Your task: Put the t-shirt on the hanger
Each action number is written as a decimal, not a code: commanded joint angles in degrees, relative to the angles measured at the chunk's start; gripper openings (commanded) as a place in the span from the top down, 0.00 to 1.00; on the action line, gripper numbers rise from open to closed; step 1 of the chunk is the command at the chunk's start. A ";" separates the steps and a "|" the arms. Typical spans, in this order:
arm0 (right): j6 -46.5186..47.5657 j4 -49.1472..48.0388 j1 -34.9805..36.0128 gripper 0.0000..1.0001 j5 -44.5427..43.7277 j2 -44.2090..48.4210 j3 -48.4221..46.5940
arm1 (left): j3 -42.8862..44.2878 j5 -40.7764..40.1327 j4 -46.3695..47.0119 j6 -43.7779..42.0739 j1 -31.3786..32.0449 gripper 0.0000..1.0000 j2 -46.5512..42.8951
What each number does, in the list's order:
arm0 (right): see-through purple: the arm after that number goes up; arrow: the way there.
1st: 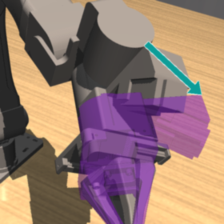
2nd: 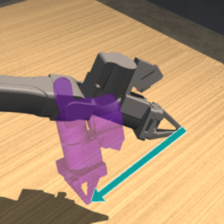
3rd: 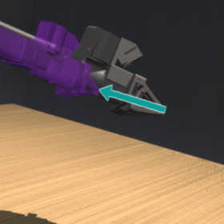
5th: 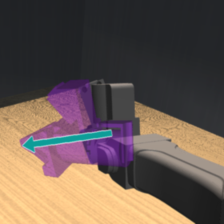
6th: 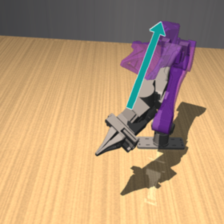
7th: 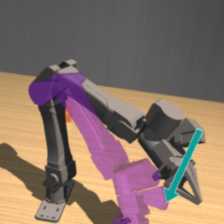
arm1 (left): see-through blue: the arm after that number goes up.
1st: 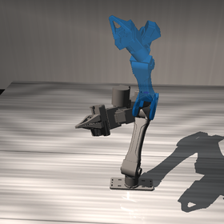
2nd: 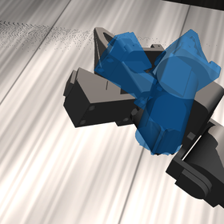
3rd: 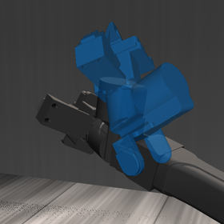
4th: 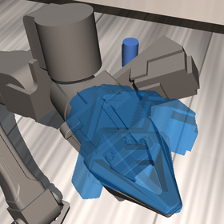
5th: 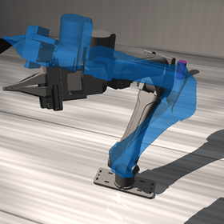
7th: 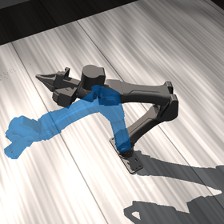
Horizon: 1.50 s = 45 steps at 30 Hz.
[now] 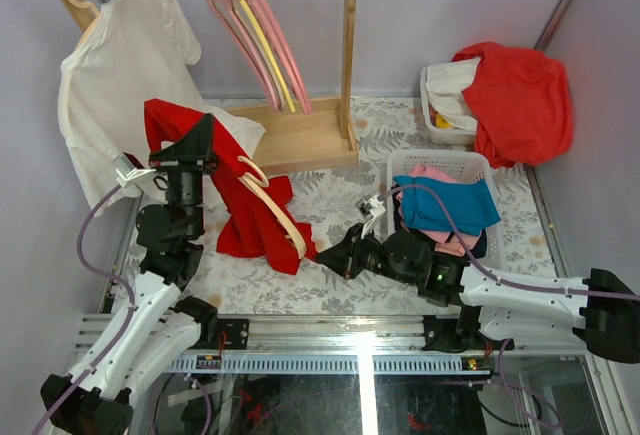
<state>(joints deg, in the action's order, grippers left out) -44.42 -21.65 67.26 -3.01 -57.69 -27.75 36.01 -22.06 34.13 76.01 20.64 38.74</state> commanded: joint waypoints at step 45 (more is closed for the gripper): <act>1.55 31.14 15.53 1.00 -4.56 -16.86 -15.54 | 8.44 -17.43 6.94 -5.21 -1.22 1.00 -0.30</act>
<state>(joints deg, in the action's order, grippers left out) -44.42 -7.57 79.68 -13.08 -70.22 -45.60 38.57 -26.76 30.24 69.91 20.80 39.51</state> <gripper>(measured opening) 0.055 0.089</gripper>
